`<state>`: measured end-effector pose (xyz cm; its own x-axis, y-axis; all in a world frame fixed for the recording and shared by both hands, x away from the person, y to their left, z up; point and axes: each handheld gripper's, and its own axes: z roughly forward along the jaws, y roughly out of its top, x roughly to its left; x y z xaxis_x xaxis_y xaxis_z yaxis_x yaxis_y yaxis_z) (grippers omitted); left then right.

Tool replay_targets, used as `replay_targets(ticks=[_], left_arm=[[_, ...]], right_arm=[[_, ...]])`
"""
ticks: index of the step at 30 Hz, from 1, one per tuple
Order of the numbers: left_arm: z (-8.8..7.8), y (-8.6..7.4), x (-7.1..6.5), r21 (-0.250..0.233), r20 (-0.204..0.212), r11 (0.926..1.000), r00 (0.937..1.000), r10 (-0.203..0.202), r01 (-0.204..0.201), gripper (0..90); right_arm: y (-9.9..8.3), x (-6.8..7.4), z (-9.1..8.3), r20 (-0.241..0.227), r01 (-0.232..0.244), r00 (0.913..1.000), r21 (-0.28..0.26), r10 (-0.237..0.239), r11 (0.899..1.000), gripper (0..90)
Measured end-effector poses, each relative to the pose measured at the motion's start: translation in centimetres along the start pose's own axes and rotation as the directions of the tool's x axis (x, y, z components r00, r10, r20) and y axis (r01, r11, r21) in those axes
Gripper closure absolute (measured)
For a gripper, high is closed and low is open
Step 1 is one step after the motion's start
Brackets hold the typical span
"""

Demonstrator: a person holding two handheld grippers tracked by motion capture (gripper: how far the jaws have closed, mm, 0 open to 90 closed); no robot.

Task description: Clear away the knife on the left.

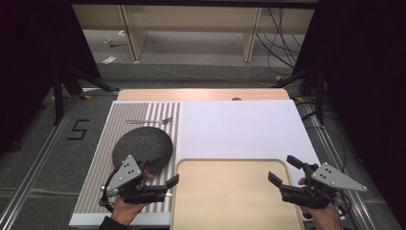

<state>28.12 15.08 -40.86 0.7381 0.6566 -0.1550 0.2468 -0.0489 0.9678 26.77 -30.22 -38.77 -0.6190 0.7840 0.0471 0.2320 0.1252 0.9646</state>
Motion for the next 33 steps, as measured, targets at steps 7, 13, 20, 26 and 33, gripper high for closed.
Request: replay_targets(ticks=[7, 13, 20, 26, 33], left_arm=[[0.0, 0.0, -0.1, 0.01, 0.015, 0.9999, 0.9999, 0.003, -0.004, 15.3], [0.1, 0.3, 0.1, 0.04, 0.054, 0.9992, 0.9985, -0.007, 0.005, 15.3], [0.2, 1.3, 0.5, 0.141, 0.083, 0.9887, 0.9958, 0.038, -0.05, 15.3], [0.1, 3.1, 0.7, 0.23, 0.143, 0.966, 0.986, 0.086, -0.118, 15.3], [-0.6, 3.7, 1.5, 0.361, 0.116, 0.9162, 0.9831, 0.142, -0.175, 15.8]], right_arm=[[0.0, 0.0, 0.0, 0.0, 0.0, 1.0, 0.002, 0.0, 1.0, 16.8], [0.0, 0.0, 0.0, 0.0, -0.003, 1.0, 0.003, 0.003, 1.0, 16.8], [0.0, -0.1, 0.0, 0.001, -0.007, 1.0, 0.004, 0.007, 1.0, 16.9], [0.0, -0.3, 0.1, 0.01, -0.012, 0.9999, 0.0, 0.012, 1.0, 17.0], [0.0, -0.3, 0.1, 0.013, -0.015, 0.9998, 0.004, 0.015, 1.0, 17.2]])
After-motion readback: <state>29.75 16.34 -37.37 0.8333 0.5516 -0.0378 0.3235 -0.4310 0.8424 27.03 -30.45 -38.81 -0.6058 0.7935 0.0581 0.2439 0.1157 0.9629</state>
